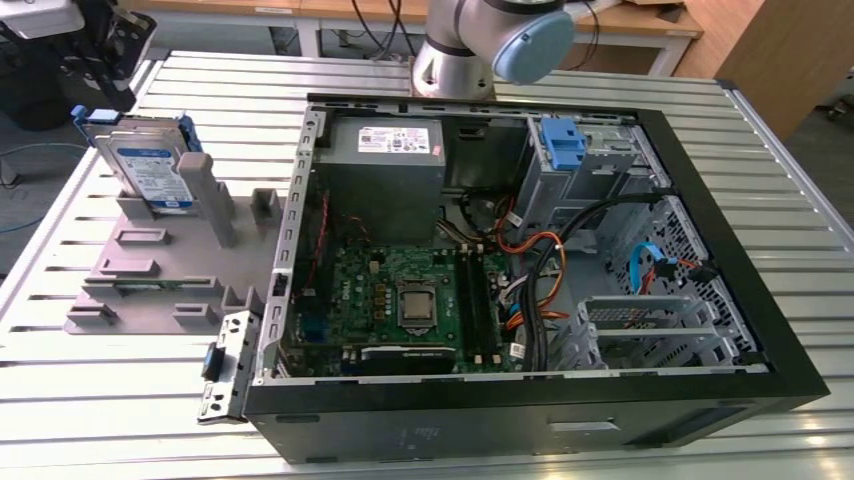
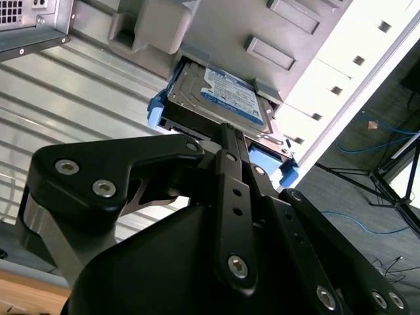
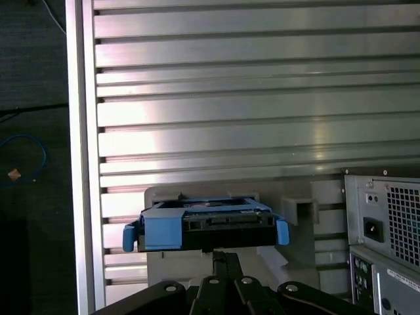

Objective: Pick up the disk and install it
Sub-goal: 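Reach for the disk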

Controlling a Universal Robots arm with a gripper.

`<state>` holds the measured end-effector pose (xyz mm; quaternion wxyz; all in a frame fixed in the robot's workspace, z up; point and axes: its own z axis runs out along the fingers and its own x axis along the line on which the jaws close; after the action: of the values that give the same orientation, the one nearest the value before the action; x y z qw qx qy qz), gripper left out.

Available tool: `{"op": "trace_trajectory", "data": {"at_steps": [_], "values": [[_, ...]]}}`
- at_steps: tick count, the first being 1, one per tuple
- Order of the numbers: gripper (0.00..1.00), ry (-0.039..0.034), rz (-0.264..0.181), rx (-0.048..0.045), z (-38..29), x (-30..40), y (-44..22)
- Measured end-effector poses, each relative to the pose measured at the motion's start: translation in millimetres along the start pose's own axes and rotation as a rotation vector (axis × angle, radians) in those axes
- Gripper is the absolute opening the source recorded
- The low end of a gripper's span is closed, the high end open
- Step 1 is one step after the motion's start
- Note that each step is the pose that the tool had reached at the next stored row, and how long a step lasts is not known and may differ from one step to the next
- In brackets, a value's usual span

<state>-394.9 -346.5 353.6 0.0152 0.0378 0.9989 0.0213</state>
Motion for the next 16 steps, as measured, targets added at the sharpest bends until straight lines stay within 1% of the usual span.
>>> {"op": "trace_trajectory", "data": {"at_steps": [9, 13, 16], "values": [[0.11, -0.0001, 0.0, -0.0001, 5.8, 6.4, 3.8], [0.11, -0.0001, 0.0, 0.0, 6.2, 6.8, 4.5], [0.11, -0.0002, 0.0, -0.0001, 6.7, 7.0, 6.5]]}}
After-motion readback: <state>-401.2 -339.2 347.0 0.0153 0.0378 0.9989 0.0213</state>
